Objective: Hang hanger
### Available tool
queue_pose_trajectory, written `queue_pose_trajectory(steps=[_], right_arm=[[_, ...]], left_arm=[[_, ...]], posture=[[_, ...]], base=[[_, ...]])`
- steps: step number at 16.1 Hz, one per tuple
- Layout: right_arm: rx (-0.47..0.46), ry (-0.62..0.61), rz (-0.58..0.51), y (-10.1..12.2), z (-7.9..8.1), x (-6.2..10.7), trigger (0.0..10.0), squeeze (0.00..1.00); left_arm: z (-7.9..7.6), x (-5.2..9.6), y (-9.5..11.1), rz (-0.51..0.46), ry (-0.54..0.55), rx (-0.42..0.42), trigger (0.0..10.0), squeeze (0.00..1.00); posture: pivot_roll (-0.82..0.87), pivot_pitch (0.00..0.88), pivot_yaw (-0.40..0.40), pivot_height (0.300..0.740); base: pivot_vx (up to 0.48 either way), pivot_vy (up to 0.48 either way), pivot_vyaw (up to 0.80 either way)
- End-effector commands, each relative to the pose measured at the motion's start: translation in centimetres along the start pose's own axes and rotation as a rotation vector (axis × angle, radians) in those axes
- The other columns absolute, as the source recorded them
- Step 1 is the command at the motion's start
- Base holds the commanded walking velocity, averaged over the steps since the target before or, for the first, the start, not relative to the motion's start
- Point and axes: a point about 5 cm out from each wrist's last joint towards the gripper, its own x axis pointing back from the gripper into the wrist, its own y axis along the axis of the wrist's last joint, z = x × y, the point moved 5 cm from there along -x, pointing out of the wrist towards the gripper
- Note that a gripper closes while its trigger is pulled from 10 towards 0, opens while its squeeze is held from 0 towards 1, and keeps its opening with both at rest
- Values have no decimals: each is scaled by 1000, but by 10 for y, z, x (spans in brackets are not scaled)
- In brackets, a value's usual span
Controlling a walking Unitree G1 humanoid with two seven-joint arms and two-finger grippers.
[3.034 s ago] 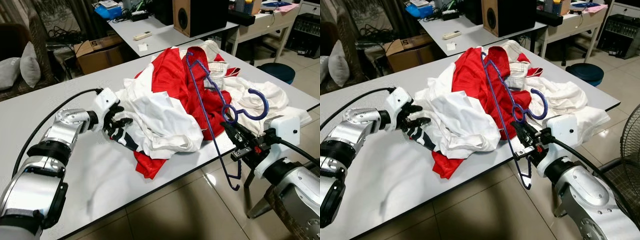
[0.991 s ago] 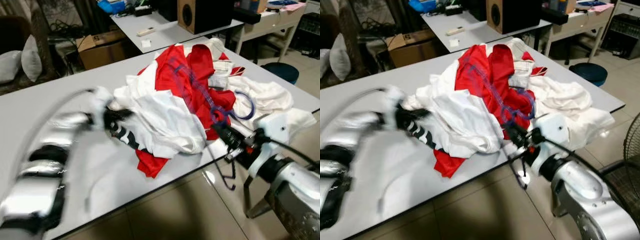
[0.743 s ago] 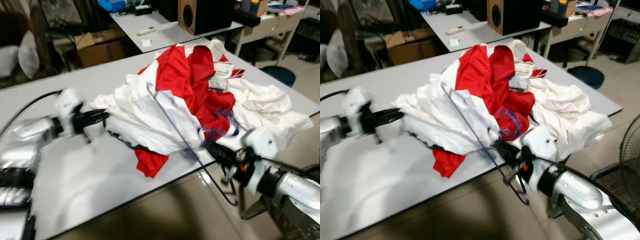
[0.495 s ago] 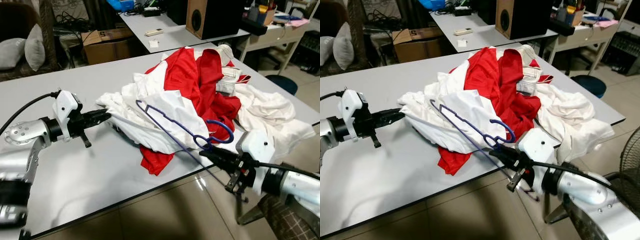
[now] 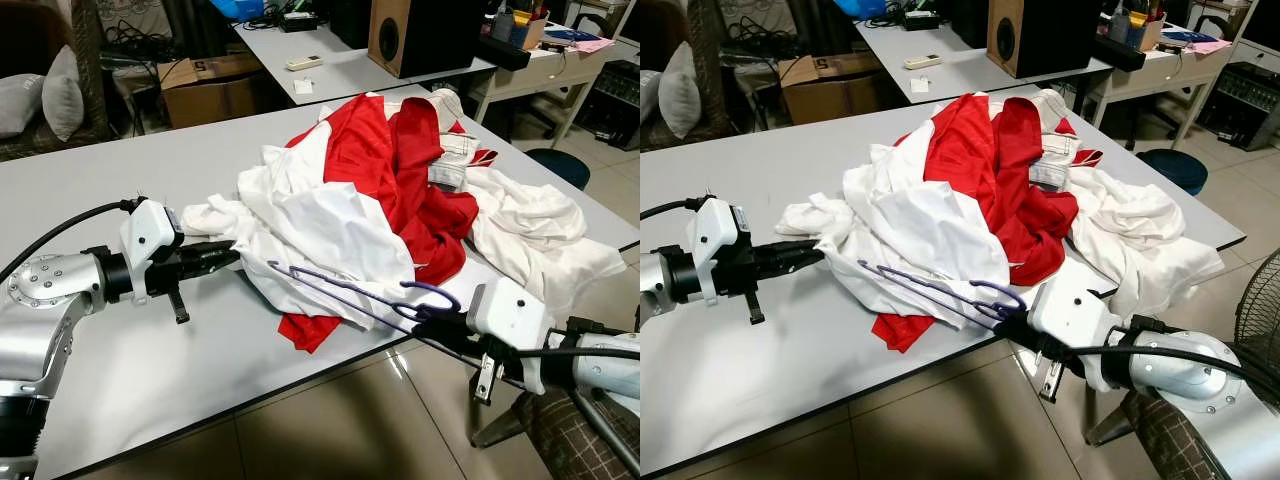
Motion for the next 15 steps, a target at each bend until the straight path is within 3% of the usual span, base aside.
queue_pose_trajectory(steps=[1,4,7,10,13,15], right_arm=[[28,21,-3,1,2,0,10000,0],[49,68,19,-3,13,-3,10000,0],[37,-26,114,-22,2,-16,10000,0],[41,-4,89,-17,9,-21,10000,0],[85,28,115,-20,13,-24,10000,0],[139,76,124,-21,20,-23,10000,0]], left_arm=[[0,2,-1,29,10,-12,0,0],[-3,7,-3,46,23,-11,0,0],[-16,13,-3,63,-7,6,0,0],[-32,23,-35,205,-13,18,0,0],[-21,21,-29,152,74,28,0,0],[3,21,-18,102,195,1,0,0]], posture=[[-83,0,40,740],[-76,0,38,740],[-60,0,35,740],[-44,0,33,740],[-25,0,32,740],[-12,0,38,740]], base=[[0,0,0],[0,0,0],[0,0,0],[0,0,0],[0,0,0],[0,0,0]])
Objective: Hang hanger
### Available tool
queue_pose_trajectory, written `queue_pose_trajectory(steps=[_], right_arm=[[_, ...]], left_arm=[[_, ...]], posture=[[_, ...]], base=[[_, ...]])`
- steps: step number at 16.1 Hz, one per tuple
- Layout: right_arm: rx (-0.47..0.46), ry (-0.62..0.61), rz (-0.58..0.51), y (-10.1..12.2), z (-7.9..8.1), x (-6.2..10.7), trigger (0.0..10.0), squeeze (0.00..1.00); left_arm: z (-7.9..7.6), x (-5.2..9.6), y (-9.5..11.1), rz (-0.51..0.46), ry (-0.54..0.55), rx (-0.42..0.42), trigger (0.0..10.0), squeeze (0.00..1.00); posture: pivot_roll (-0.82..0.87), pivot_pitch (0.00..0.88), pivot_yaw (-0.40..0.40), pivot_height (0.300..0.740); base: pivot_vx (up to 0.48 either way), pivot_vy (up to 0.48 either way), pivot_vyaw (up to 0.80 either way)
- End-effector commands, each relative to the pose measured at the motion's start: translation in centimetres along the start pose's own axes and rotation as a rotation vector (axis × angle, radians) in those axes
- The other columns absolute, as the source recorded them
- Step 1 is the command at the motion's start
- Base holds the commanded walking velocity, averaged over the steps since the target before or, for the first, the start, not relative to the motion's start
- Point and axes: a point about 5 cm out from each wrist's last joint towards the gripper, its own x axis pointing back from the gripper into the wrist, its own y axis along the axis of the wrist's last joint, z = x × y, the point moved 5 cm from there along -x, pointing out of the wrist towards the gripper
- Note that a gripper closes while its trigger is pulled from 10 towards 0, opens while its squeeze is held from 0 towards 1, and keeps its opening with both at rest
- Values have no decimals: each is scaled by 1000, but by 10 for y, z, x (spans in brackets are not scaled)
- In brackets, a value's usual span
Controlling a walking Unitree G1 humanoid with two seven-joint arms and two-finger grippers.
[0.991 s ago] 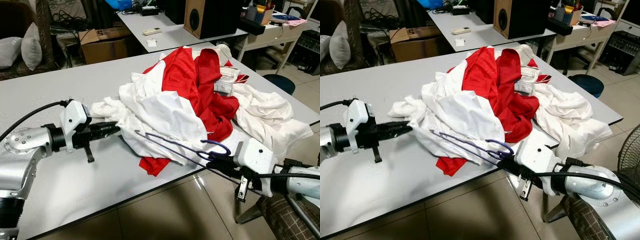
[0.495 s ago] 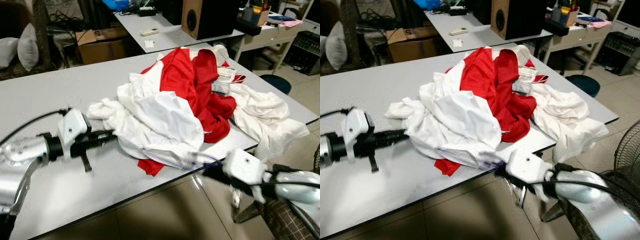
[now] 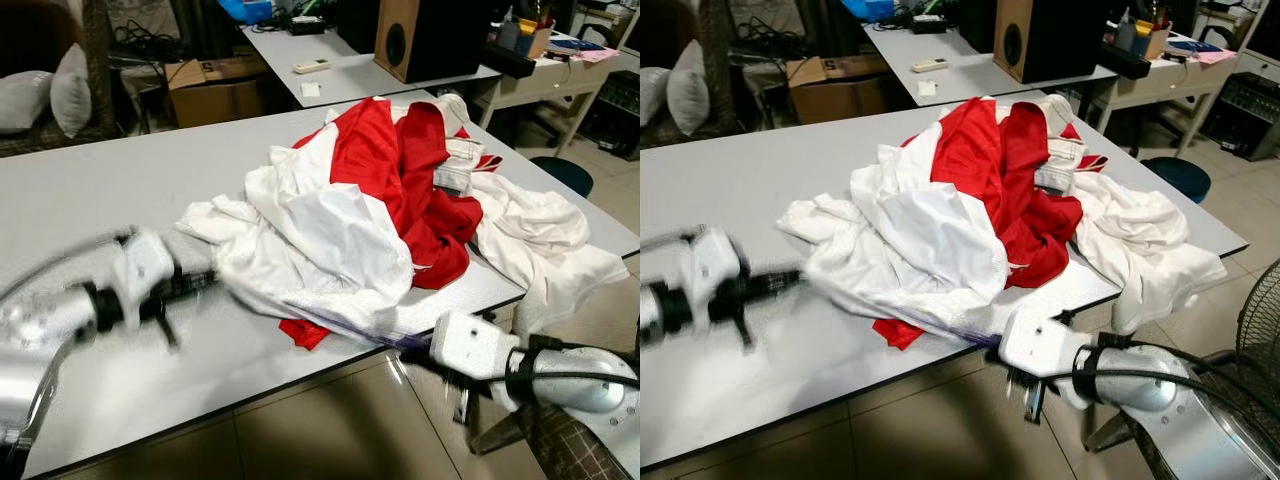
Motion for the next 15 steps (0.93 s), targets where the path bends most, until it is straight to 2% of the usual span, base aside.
queue_pose_trajectory(steps=[1,7,9,10,11,14,15], right_arm=[[47,7,-11,5,0,5,10000,0],[64,-30,-21,6,-3,14,10000,0],[58,-25,-27,7,-2,17,10000,0],[57,3,-23,7,1,26,10000,0],[56,12,-18,6,3,29,10000,0],[50,22,4,-1,4,34,10000,0],[46,-2,27,-4,0,35,10000,0]], left_arm=[[18,3,6,-33,88,3,0,0],[21,7,14,-74,93,19,0,0],[27,9,14,-67,131,16,0,0],[38,12,15,-76,191,40,0,0],[41,13,15,-76,209,46,0,0],[40,13,14,-64,211,57,0,0],[39,12,14,-62,211,61,0,0]], posture=[[-5,0,47,740],[11,0,56,740],[17,0,53,740],[22,0,48,740],[25,0,48,740],[26,0,45,740],[25,0,44,740]], base=[[0,0,0],[0,0,0],[0,0,0],[0,0,0],[0,0,0],[0,0,0],[0,0,0]])
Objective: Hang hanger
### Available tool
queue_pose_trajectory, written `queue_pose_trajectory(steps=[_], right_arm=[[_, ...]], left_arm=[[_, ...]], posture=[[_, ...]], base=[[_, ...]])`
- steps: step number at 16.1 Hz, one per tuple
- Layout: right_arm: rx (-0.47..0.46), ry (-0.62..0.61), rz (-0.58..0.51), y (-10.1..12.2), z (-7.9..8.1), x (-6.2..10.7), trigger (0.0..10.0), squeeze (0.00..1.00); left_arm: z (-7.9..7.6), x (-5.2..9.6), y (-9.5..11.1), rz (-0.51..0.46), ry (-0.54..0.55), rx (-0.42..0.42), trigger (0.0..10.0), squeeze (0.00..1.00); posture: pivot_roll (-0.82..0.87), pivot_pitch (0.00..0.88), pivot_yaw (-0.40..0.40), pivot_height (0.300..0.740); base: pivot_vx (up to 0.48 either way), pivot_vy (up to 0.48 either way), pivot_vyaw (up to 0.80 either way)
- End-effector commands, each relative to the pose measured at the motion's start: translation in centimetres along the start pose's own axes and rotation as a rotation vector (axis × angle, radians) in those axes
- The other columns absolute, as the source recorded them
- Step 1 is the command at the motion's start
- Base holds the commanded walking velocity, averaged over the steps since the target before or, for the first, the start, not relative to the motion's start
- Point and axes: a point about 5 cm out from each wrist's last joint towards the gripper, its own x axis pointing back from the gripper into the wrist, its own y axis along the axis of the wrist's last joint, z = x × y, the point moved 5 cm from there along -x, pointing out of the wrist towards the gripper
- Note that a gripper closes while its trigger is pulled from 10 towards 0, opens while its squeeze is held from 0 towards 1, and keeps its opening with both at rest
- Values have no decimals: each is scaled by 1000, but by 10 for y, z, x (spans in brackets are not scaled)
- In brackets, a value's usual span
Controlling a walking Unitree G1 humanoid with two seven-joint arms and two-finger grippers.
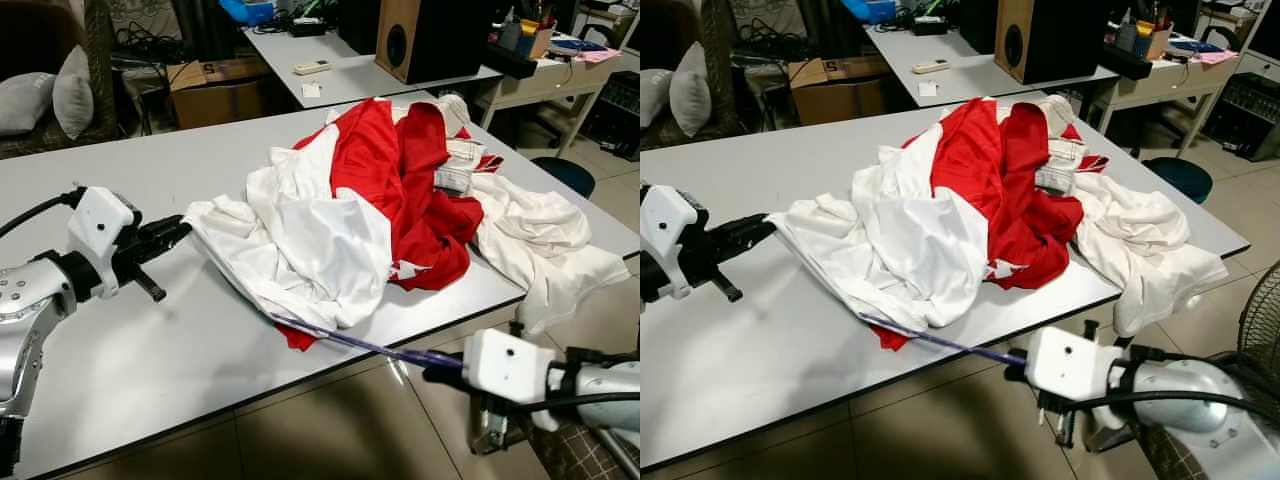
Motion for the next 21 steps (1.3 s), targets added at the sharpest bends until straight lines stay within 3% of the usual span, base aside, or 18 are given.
queue_pose_trajectory(steps=[1,4,7,9,11,15,19,21], right_arm=[[-1,-45,33,-4,-9,3,10000,0],[-39,-151,115,-20,-29,5,10000,0],[-45,-154,120,-20,-30,4,10000,0],[-30,-135,90,-14,-26,2,10000,0],[-34,-140,-40,10,-27,-3,10000,0],[-55,-160,-196,39,-33,-7,10000,0],[-57,-106,-200,40,-22,-11,10000,0],[-64,-62,-161,33,-13,-10,10000,0]], left_arm=[[-1,0,6,-16,-4,3,0,0],[-10,0,11,-42,-51,20,0,0],[-13,-1,15,-50,-67,15,0,0],[-15,-2,17,-55,-76,10,0,0],[-20,-5,18,-54,-89,9,0,0],[-23,-10,14,-32,-76,3,0,0],[-20,-14,14,-22,-46,7,0,0],[-12,-14,12,-12,1,7,0,0]], posture=[[27,0,43,740],[27,0,41,740],[26,0,39,740],[26,0,38,740],[28,0,38,740],[32,0,39,740],[32,0,41,740],[30,0,41,740]], base=[[0,0,0],[0,0,0],[0,0,0],[0,0,0],[0,0,0],[0,0,0],[0,0,0],[0,0,0]])
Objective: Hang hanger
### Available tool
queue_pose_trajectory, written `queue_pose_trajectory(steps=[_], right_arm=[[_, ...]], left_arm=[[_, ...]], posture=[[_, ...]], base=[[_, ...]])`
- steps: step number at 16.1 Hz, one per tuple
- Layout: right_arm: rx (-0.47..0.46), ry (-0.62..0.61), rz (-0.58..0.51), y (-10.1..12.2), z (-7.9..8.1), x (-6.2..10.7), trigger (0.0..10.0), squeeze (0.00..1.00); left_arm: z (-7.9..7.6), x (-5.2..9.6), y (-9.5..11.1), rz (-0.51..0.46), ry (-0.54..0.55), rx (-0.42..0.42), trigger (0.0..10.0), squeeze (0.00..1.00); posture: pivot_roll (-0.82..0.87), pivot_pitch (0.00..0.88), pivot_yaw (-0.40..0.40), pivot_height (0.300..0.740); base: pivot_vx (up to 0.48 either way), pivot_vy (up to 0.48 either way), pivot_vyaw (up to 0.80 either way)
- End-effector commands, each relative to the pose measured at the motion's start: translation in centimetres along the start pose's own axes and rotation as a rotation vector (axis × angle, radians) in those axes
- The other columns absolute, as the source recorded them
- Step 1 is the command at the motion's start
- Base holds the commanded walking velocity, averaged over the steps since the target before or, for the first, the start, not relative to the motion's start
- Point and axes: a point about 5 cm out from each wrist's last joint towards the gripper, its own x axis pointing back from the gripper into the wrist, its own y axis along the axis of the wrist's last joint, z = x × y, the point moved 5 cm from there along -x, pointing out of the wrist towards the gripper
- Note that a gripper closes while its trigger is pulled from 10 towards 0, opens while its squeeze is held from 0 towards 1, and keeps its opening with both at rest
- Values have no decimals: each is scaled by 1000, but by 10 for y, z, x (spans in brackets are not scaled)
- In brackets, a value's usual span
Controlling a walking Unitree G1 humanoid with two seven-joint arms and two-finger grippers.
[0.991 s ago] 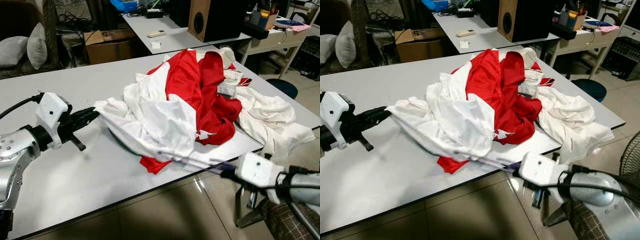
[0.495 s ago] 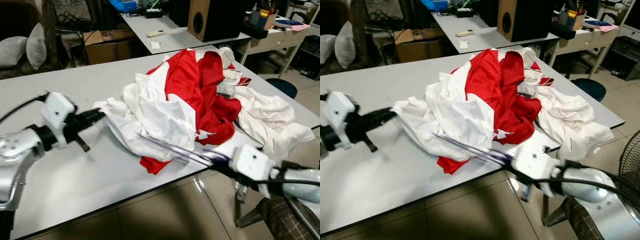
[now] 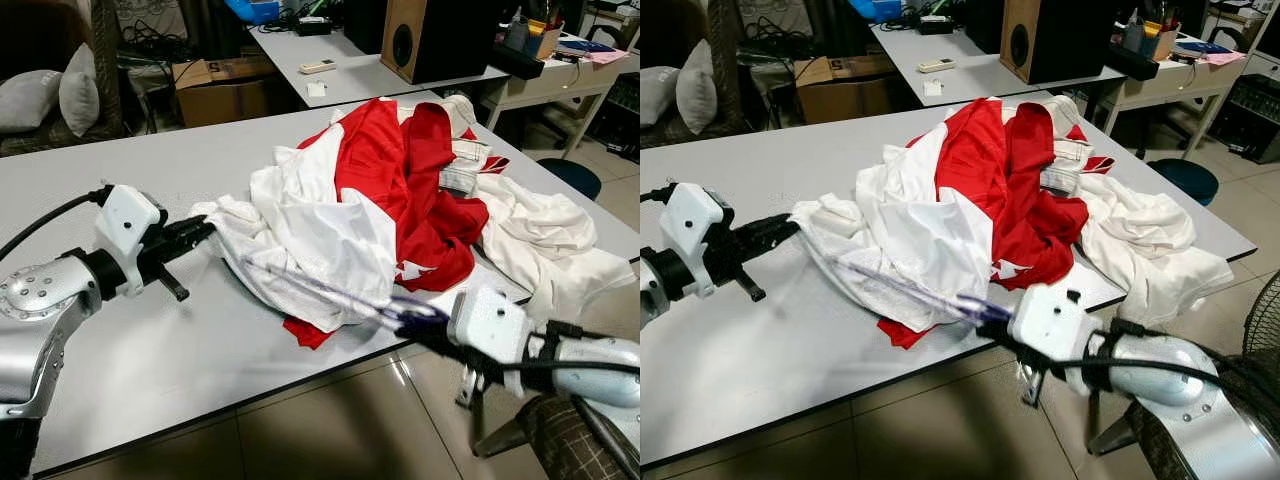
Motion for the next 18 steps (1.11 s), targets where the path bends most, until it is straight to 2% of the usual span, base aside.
queue_pose_trajectory(steps=[1,3,6,9,15,16,18], right_arm=[[13,38,31,-3,6,4,10000,0],[19,46,59,-8,8,5,10000,0],[4,-10,165,-28,-5,7,10000,0],[2,-6,162,-27,-5,8,10000,0],[-23,45,46,-5,0,20,10000,0],[-43,23,-21,7,-5,23,10000,0],[-56,-28,-45,12,-17,28,10000,0]], left_arm=[[8,0,1,6,43,1,0,0],[8,-1,2,0,43,6,0,0],[-2,-3,12,-44,-10,17,0,0],[-2,-3,10,-37,-5,12,0,0],[14,-4,-6,44,101,-13,0,0],[14,-5,-8,51,104,-13,0,0],[13,-6,-9,54,101,-10,0,0]], posture=[[29,0,41,740],[27,0,40,740],[29,0,31,740],[28,0,27,740],[19,0,24,740],[16,0,25,740],[13,0,27,740]], base=[[0,0,0],[0,0,0],[0,0,0],[0,0,0],[0,0,0],[0,0,0],[0,0,0]])
